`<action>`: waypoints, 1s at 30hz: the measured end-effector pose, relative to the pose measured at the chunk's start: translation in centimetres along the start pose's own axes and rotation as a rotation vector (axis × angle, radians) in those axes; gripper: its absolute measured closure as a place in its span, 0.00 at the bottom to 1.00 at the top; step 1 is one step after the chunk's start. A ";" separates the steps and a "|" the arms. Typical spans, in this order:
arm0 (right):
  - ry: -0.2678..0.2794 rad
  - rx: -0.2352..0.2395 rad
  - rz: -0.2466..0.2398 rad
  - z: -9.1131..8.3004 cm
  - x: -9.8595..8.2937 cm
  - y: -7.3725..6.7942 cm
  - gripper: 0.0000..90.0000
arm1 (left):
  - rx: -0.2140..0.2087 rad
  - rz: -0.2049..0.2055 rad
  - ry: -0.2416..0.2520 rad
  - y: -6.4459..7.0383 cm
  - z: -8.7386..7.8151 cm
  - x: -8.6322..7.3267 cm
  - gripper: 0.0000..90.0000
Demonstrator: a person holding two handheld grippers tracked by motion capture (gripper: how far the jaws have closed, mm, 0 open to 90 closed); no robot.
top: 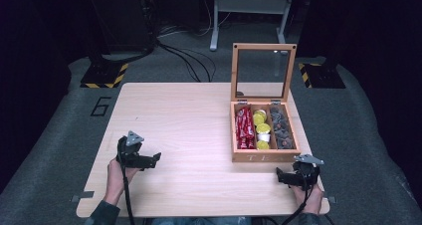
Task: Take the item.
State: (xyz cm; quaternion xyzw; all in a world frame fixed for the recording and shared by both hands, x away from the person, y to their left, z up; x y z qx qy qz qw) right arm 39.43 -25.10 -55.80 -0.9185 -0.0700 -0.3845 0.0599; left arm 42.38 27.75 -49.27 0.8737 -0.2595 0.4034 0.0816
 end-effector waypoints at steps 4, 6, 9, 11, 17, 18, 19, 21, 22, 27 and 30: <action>0.001 -0.001 0.004 0.0 0.0 0.0 0.00 | -0.017 0.004 0.009 0.5 0.5 0.8 0.01; 0.002 -0.001 0.007 0.0 0.0 0.0 0.00 | -0.028 0.010 0.013 0.7 0.7 1.1 0.01; 0.001 -0.003 0.003 0.0 0.0 0.0 0.00 | -0.048 0.010 0.022 1.1 1.0 1.7 0.01; 0.001 -0.003 0.002 0.0 0.0 0.0 0.00 | -0.061 0.017 0.022 1.4 1.2 2.2 0.01; 0.001 -0.002 0.002 0.0 0.0 0.0 0.00 | -0.078 0.042 0.027 2.4 1.6 3.5 0.01; 0.001 -0.002 0.002 0.0 0.0 0.0 0.00 | -0.086 0.054 0.025 2.5 1.7 3.8 0.01; 0.002 -0.002 -0.001 0.0 0.0 0.1 0.00 | -0.090 0.054 0.030 2.8 1.8 4.1 0.01; 0.002 -0.002 0.007 0.0 0.0 0.0 0.00 | -0.097 0.064 0.033 3.2 2.0 4.7 0.01; 0.001 -0.003 0.002 0.0 0.0 0.0 0.00 | -0.101 0.071 0.034 3.4 2.1 5.0 0.01; 0.003 -0.002 0.007 0.0 0.0 0.0 0.00 | -0.125 0.076 0.049 4.2 2.7 6.2 0.01; 0.001 -0.004 0.002 0.0 0.0 0.0 0.00 | -0.154 0.064 0.057 4.6 3.1 6.8 0.02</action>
Point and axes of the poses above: each handheld gripper's, and its own axes: z roughly forward along the jaws, x roughly out of its top, y roughly to its right, the point moved 4 cm from there along z, roughly forward along the jaws, and after that the axes turned 4 degrees about z, right-handed, at the moved point
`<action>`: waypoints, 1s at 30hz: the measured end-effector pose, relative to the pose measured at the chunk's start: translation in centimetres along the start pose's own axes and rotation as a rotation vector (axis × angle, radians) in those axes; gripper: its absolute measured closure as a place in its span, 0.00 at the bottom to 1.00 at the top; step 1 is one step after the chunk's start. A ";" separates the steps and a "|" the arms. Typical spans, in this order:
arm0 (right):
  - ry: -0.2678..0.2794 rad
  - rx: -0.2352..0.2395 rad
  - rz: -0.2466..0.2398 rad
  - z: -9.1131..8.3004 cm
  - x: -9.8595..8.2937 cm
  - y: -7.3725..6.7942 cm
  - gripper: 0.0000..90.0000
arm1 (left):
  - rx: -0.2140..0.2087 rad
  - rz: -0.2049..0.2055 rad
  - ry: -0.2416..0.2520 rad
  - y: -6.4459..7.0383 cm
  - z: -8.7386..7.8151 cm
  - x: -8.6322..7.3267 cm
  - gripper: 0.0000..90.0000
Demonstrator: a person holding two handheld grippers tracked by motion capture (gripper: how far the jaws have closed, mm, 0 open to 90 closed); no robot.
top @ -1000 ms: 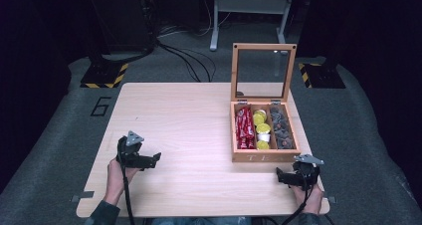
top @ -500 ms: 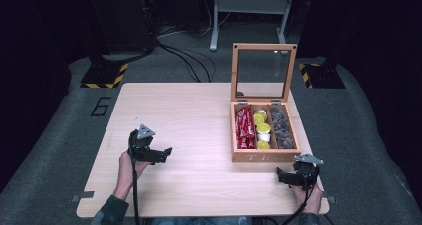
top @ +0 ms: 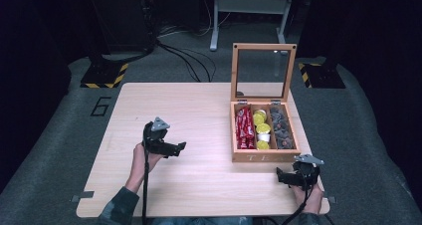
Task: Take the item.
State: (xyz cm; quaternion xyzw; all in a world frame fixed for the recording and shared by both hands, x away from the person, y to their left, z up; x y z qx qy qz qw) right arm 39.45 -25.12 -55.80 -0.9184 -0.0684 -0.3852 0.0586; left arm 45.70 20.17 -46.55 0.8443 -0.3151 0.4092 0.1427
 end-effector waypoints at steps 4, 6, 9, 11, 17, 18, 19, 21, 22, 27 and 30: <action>0.000 0.000 -0.001 0.0 0.0 0.0 0.00 | -0.011 0.027 -0.013 0.4 0.9 0.7 0.02; 0.000 0.000 -0.001 0.0 0.0 0.0 0.00 | -0.019 0.030 -0.011 0.6 1.2 1.0 0.02; 0.000 0.000 0.000 0.0 0.0 0.0 0.00 | -0.035 0.029 -0.003 0.9 1.7 1.6 0.02; 0.000 0.000 -0.001 0.0 0.0 0.0 0.00 | -0.043 0.029 0.002 1.2 2.0 2.1 0.02; 0.001 0.000 0.000 0.0 0.0 0.0 0.00 | -0.067 0.036 0.002 2.1 3.0 3.3 0.02; 0.001 0.000 0.000 0.0 0.0 0.0 0.00 | -0.066 0.045 -0.001 2.2 3.1 3.5 0.02; 0.001 0.000 0.000 0.0 0.0 0.0 0.00 | -0.069 0.046 -0.005 2.4 3.2 3.7 0.02; 0.001 -0.001 0.000 0.0 0.0 0.0 0.00 | -0.082 0.043 -0.005 2.6 3.5 4.0 0.02; 0.001 -0.001 0.000 0.0 0.0 0.0 0.00 | -0.084 0.047 -0.007 2.7 3.7 4.2 0.02; 0.001 -0.001 0.000 0.0 0.0 0.0 0.00 | -0.094 0.054 -0.007 3.4 4.6 5.3 0.00; 0.001 0.000 0.000 0.0 0.0 0.0 0.00 | -0.107 0.061 -0.009 4.1 5.2 6.0 0.00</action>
Point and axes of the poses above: each handheld gripper's, and its own axes: z roughly forward along the jaws, x roughly out of its top, y roughly to its right, the point moved 4 cm from there along z, roughly forward along the jaws, and after that the axes turned 4 degrees about z, right-handed, at the moved point
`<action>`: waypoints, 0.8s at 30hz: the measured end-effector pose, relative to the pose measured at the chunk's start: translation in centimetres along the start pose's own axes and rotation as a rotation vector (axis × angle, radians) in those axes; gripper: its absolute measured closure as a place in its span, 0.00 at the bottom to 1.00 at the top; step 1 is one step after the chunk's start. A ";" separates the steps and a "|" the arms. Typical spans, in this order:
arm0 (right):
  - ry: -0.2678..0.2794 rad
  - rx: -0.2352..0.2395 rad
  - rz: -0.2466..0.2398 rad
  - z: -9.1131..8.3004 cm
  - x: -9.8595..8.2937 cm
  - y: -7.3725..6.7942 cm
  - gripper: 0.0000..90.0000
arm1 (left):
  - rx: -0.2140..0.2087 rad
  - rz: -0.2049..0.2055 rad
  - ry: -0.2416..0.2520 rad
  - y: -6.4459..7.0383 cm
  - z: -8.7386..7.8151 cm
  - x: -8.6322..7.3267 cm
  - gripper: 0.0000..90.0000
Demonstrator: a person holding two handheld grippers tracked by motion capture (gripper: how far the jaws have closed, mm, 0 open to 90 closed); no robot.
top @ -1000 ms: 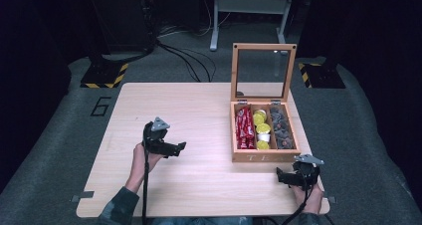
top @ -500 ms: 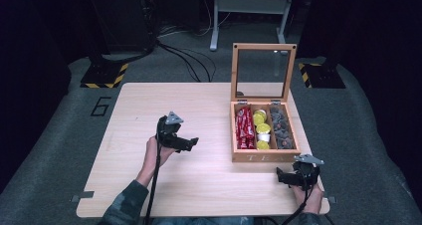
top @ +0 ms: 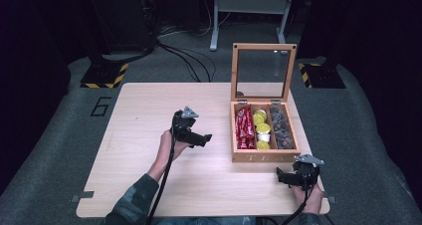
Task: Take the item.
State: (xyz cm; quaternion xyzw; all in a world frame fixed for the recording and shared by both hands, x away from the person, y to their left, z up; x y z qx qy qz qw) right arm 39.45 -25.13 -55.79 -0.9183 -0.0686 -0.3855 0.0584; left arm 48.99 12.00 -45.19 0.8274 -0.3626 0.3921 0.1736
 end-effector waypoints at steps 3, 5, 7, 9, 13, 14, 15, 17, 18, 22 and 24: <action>0.002 -0.002 0.001 0.0 0.0 0.0 0.00 | -0.006 0.011 -0.005 0.4 0.6 0.7 0.00; 0.000 -0.002 0.000 0.0 0.0 0.0 0.00 | -0.014 0.015 -0.002 0.7 0.9 1.3 0.00; 0.000 -0.002 -0.001 0.0 0.0 0.0 0.00 | -0.019 0.019 -0.001 1.0 1.3 1.8 0.00; -0.001 -0.003 0.002 0.0 0.0 0.0 0.00 | -0.023 0.023 -0.005 1.3 1.7 2.3 0.00; 0.000 -0.002 0.002 0.0 0.0 0.0 0.00 | -0.031 0.028 -0.002 1.9 2.6 3.0 0.00; -0.001 -0.002 0.002 0.0 0.0 0.0 0.00 | -0.031 0.034 -0.005 2.1 2.8 3.2 0.00; 0.000 -0.003 0.001 0.0 0.0 0.0 0.01 | -0.033 0.036 -0.011 2.3 3.0 3.3 0.00; 0.003 -0.001 -0.002 0.0 0.0 0.0 0.01 | -0.035 0.042 -0.009 2.5 3.4 3.8 0.00; 0.000 -0.001 0.000 0.0 0.0 0.0 0.01 | -0.037 0.041 -0.010 2.6 3.7 4.0 0.00; 0.007 0.000 0.003 0.0 0.0 0.0 0.01 | -0.044 0.055 -0.012 3.2 4.4 4.9 0.01; 0.008 0.000 0.001 0.0 0.0 0.0 0.01 | -0.052 0.064 -0.011 3.6 4.8 5.4 0.01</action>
Point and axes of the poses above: each handheld gripper's, and its own axes: z roughly forward along the jaws, x roughly out of its top, y roughly to its right, the point moved 4 cm from there along z, roughly forward along the jaws, and after that the axes turned 4 degrees about z, right-handed, at the moved point
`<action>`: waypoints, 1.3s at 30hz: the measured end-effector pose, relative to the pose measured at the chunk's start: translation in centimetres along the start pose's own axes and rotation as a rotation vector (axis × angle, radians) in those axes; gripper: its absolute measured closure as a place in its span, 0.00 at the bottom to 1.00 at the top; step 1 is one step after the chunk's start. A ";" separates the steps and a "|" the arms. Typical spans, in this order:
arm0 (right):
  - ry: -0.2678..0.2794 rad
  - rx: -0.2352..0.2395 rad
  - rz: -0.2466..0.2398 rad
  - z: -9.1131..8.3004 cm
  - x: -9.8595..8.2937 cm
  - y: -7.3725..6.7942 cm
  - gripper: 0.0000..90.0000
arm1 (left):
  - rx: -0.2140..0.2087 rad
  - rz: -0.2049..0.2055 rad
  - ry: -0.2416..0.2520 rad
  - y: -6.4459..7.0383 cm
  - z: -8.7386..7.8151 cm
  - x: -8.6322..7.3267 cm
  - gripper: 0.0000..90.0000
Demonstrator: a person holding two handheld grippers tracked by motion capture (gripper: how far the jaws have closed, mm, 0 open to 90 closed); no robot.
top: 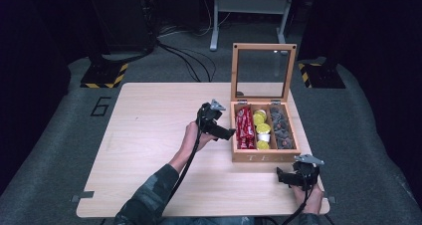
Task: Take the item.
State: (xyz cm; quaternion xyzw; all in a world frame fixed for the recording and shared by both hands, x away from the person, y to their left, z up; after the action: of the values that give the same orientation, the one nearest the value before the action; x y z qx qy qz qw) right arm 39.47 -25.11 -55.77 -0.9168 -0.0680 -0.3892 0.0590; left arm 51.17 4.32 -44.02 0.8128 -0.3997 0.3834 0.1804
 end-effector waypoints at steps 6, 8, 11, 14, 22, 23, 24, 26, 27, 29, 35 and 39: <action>-0.001 0.001 -0.005 0.0 0.0 0.0 0.01 | -0.008 0.021 -0.014 0.8 1.4 1.0 0.01; -0.002 -0.001 -0.012 0.0 0.0 0.1 0.01 | -0.012 0.014 -0.019 0.9 1.9 1.3 0.01; -0.001 -0.001 -0.013 -0.1 0.0 0.1 0.02 | -0.022 0.006 -0.021 1.1 2.6 1.6 0.01; -0.001 -0.002 -0.015 -0.1 0.0 0.1 0.02 | -0.035 0.020 -0.022 1.6 3.3 2.0 0.05; 0.005 -0.006 -0.011 -0.1 0.0 0.0 0.02 | -0.041 0.025 -0.040 2.1 5.4 2.4 0.28; 0.005 -0.006 -0.011 -0.1 0.0 0.0 0.02 | -0.044 0.020 -0.041 2.2 5.5 2.4 0.31; 0.005 -0.006 -0.011 -0.1 0.0 0.0 0.02 | -0.039 0.022 -0.042 2.1 5.6 2.5 0.33; 0.006 -0.005 -0.011 -0.1 0.0 0.0 0.03 | -0.037 0.016 -0.046 2.0 5.9 2.5 0.39; 0.009 -0.003 -0.011 -0.1 0.0 0.0 0.04 | -0.035 0.014 -0.044 2.0 6.0 2.6 0.41; 0.010 -0.005 -0.014 -0.1 0.0 -0.1 0.04 | -0.032 0.006 -0.053 2.0 6.4 2.5 0.47; 0.010 -0.005 -0.006 -0.1 0.0 -0.1 0.04 | -0.021 -0.014 -0.078 1.7 7.2 2.2 0.61; 0.012 -0.004 -0.009 -0.1 0.0 -0.1 0.04 | -0.010 -0.015 -0.082 1.8 7.5 2.1 0.71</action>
State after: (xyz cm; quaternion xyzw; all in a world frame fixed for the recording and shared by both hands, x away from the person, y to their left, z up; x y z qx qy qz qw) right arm 39.39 -25.04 -55.69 -0.9142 -0.0711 -0.3951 0.0557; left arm 54.17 -2.32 -47.22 0.8300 -0.4023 0.3466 0.1709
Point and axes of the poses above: each handheld gripper's, and its own axes: z roughly forward along the jaws, x roughly out of its top, y roughly to its right, the point moved 4 cm from there along z, roughly forward along the jaws, and after that the axes turned 4 degrees about z, right-handed, at the moved point
